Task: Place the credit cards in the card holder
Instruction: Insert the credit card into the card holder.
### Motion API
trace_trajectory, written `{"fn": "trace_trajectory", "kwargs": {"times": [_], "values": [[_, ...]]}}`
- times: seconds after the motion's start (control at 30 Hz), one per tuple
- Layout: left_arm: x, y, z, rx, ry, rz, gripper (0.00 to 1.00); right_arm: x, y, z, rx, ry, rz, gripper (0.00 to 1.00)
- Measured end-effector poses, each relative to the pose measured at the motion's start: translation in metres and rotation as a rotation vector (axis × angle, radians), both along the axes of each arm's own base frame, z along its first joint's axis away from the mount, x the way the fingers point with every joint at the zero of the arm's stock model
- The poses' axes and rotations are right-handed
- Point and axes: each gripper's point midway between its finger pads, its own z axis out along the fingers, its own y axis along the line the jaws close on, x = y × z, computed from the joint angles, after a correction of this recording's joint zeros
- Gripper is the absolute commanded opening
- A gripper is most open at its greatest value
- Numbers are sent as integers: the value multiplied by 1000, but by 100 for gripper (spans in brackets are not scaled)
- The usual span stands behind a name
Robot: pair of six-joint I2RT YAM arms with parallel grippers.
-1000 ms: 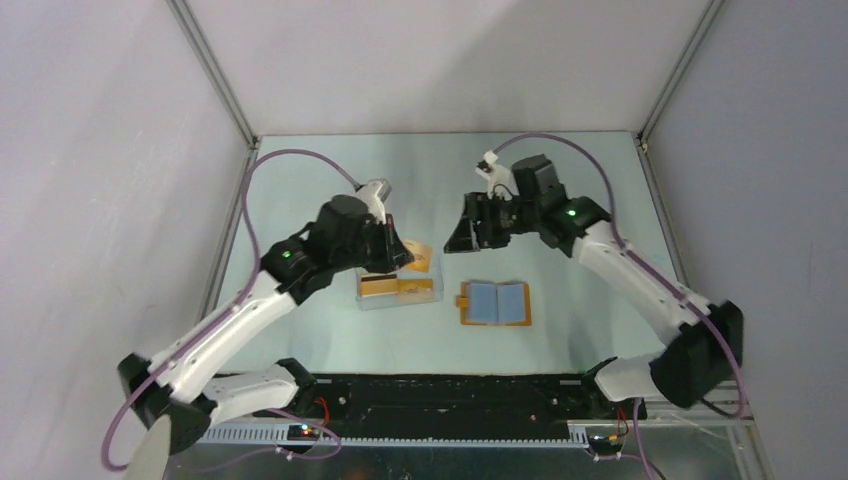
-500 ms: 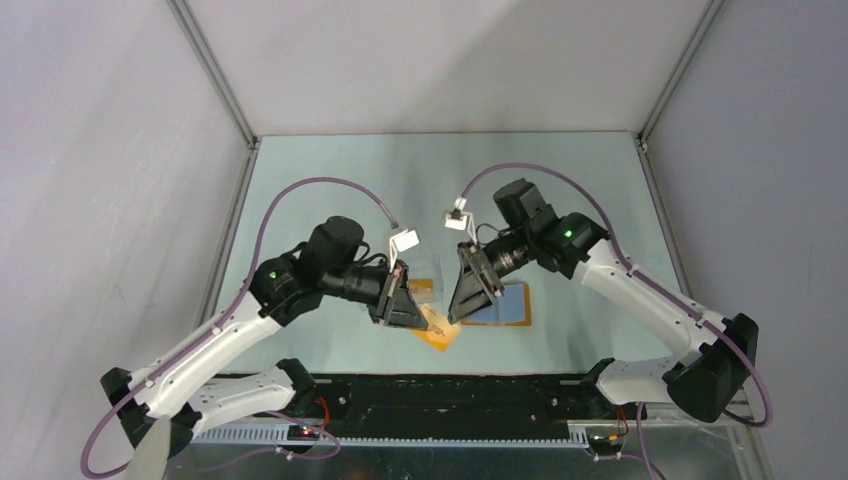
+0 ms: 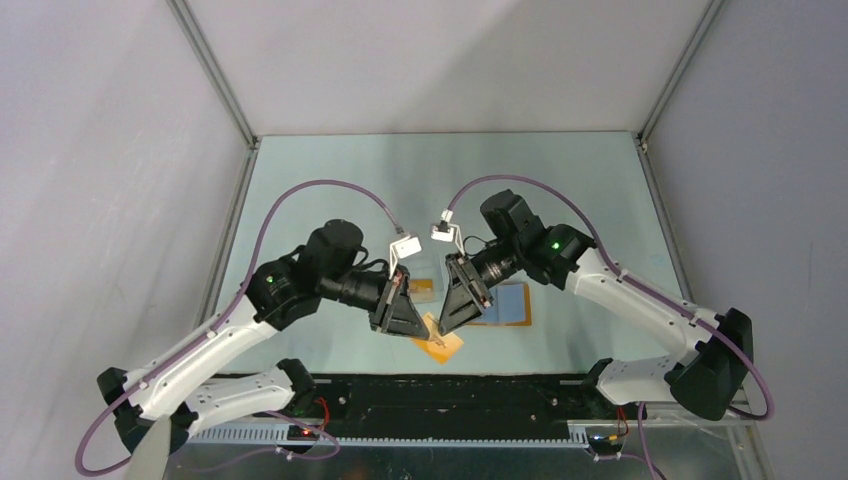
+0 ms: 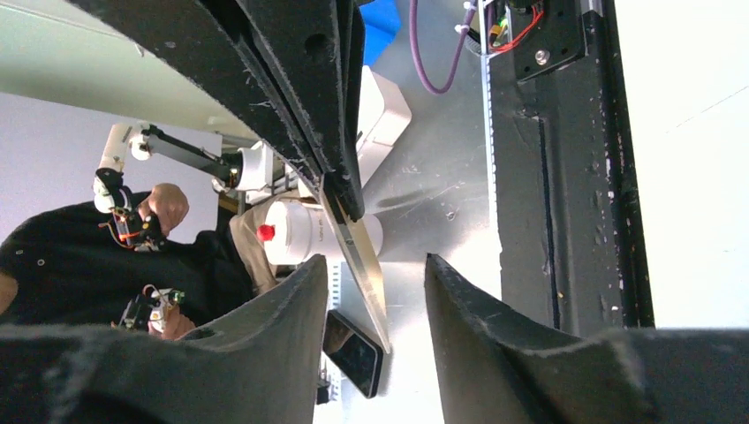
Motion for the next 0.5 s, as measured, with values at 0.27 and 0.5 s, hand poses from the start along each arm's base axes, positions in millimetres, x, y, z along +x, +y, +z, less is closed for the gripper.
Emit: {"fn": "trace_trajectory", "kwargs": {"times": [0.27,0.5], "values": [[4,-3,4,-13,-17,18,13,-3,7,3,30,25,12,3],[32,-5,2,6,-78,180,75,3,6,-4,27,36,-11,0]]}}
